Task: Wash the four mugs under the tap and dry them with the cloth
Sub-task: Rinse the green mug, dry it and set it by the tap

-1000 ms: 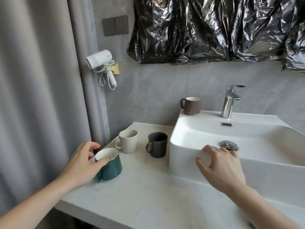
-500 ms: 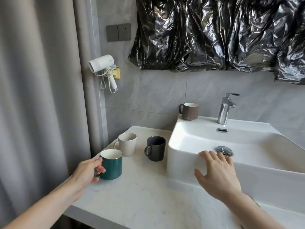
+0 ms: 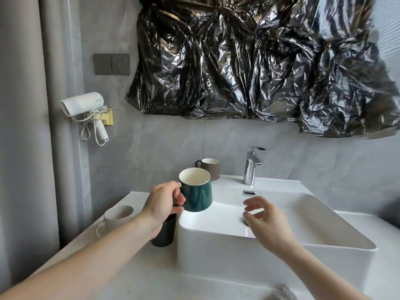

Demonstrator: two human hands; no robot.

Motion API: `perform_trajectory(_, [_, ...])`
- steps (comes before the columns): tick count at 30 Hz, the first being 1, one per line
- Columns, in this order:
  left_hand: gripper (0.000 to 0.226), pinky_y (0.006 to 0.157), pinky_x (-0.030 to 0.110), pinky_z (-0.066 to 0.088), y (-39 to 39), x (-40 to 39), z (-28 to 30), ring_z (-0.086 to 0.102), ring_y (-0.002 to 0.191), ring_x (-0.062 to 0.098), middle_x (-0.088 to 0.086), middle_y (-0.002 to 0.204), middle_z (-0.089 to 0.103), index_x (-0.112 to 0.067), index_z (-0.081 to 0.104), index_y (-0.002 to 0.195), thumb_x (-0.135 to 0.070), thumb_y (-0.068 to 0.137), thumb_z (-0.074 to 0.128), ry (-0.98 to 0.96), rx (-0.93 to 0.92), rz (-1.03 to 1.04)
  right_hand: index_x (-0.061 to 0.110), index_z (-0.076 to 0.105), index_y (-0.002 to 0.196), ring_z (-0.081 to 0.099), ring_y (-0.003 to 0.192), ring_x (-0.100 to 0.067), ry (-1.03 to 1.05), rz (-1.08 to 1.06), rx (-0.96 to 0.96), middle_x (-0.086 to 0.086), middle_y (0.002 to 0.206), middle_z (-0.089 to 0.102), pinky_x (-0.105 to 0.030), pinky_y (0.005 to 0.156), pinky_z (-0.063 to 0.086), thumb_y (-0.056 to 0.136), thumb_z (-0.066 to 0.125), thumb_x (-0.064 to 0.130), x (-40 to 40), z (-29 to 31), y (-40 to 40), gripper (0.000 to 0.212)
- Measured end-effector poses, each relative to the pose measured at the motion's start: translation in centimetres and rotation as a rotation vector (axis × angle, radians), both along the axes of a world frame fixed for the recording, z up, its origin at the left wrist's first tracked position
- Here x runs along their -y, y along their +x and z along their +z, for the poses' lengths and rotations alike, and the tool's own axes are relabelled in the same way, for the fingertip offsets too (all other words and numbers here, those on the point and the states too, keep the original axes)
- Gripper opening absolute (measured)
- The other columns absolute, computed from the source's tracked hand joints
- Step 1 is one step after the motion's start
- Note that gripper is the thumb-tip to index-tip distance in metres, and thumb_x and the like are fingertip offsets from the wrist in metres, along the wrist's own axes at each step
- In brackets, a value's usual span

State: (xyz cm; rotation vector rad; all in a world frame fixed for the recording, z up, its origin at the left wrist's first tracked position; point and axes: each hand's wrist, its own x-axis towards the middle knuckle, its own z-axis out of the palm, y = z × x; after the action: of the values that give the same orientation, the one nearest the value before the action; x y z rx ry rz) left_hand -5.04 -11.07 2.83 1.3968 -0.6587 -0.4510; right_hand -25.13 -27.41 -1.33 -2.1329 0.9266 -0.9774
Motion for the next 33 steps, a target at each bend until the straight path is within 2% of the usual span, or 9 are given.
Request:
perform_trajectory(4, [0.038,0.058,0.028,0.04,-1.2,7.6,0.2,0.048,0.062,0.019,0.004,0.062,0.054,-0.018,0.041,0.061,-0.018,0.097,0.053,0.007,-0.03,-0.044,0.033,0.069,0.102,0.069,0.08,0.0,0.026,-0.08,0.069,0.016,0.1,0.073,-0.012,0.053,0.047,0.092,0.065,0.014,3.6,1.8,-2.2,0.021])
perform_trajectory(8, [0.04,0.059,0.031,0.029,-1.4,14.0,0.5,0.039,0.056,0.021,-0.002,0.05,0.045,-0.021,0.039,0.051,-0.024,0.087,0.056,0.014,-0.033,0.001,0.033,0.067,0.106,0.071,0.091,-0.006,0.061,-0.158,0.121,0.016,0.103,0.073,-0.023,0.059,0.048,0.093,0.064,0.016,7.4,1.9,-3.3,0.022])
perform_trajectory(11, [0.03,0.062,0.033,0.029,-0.9,17.9,0.7,0.04,0.064,0.024,0.001,0.059,0.046,-0.021,0.04,0.052,-0.036,0.074,0.054,0.031,0.023,0.041,0.034,0.067,0.104,0.073,0.09,-0.012,0.073,-0.193,0.193,0.015,0.105,0.073,-0.029,0.064,0.053,0.093,0.063,0.016,10.4,2.0,-2.9,0.022])
perform_trajectory(13, [0.036,0.061,0.034,0.029,0.0,20.5,0.5,0.041,0.068,0.025,0.002,0.06,0.048,-0.018,0.042,0.054,-0.032,0.083,0.056,0.042,0.069,0.056,0.035,0.066,0.104,0.073,0.09,-0.015,0.07,-0.212,0.24,0.014,0.106,0.073,-0.035,0.07,0.058,0.094,0.061,0.016,12.4,2.4,-1.9,0.022])
perform_trajectory(17, [0.029,0.063,0.037,0.024,1.3,25.0,-0.3,0.031,0.067,0.022,0.004,0.06,0.034,-0.016,0.036,0.057,-0.036,0.073,0.049,0.024,0.238,0.009,0.035,0.064,0.112,0.073,0.087,-0.018,0.032,-0.228,0.33,0.013,0.107,0.071,-0.048,0.085,0.06,0.097,0.057,0.019,16.3,3.6,1.3,0.023])
perform_trajectory(21, [0.028,0.066,0.045,0.02,2.4,28.7,-3.5,0.024,0.07,0.02,-0.002,0.06,0.027,-0.024,0.027,0.054,-0.03,0.069,0.051,-0.063,0.271,-0.111,0.038,0.06,0.126,0.065,0.089,0.0,-0.009,-0.215,0.376,0.011,0.113,0.069,-0.029,0.076,0.049,0.103,0.052,0.027,19.4,5.3,4.8,0.027])
perform_trajectory(26, [0.025,0.07,0.038,0.035,3.1,30.7,-6.8,0.044,0.068,0.019,-0.009,0.058,0.049,-0.026,0.052,0.056,-0.037,0.078,0.052,-0.029,0.266,-0.224,0.034,0.066,0.132,0.061,0.081,0.009,-0.036,-0.199,0.454,0.013,0.103,0.069,-0.022,0.079,0.043,0.105,0.053,0.027,22.4,5.8,8.2,0.031])
perform_trajectory(29, [0.025,0.072,0.038,0.043,2.7,31.0,-7.3,0.05,0.069,0.018,-0.01,0.059,0.056,-0.024,0.058,0.06,-0.039,0.079,0.051,-0.033,0.264,-0.221,0.033,0.072,0.128,0.064,0.084,0.009,-0.103,-0.222,0.5,0.016,0.103,0.072,-0.004,0.07,0.043,0.104,0.056,0.023,23.5,5.9,9.0,0.031])
perform_trajectory(33, [0.041,0.083,0.058,0.052,2.7,31.3,-7.5,0.05,0.075,0.017,-0.004,0.069,0.057,-0.006,0.054,0.075,-0.046,0.079,0.049,-0.071,0.326,-0.211,0.033,0.073,0.126,0.065,0.085,0.013,-0.166,-0.176,0.53,0.011,0.11,0.075,-0.002,0.073,0.045,0.104,0.058,0.023,24.1,4.8,9.0,0.028])
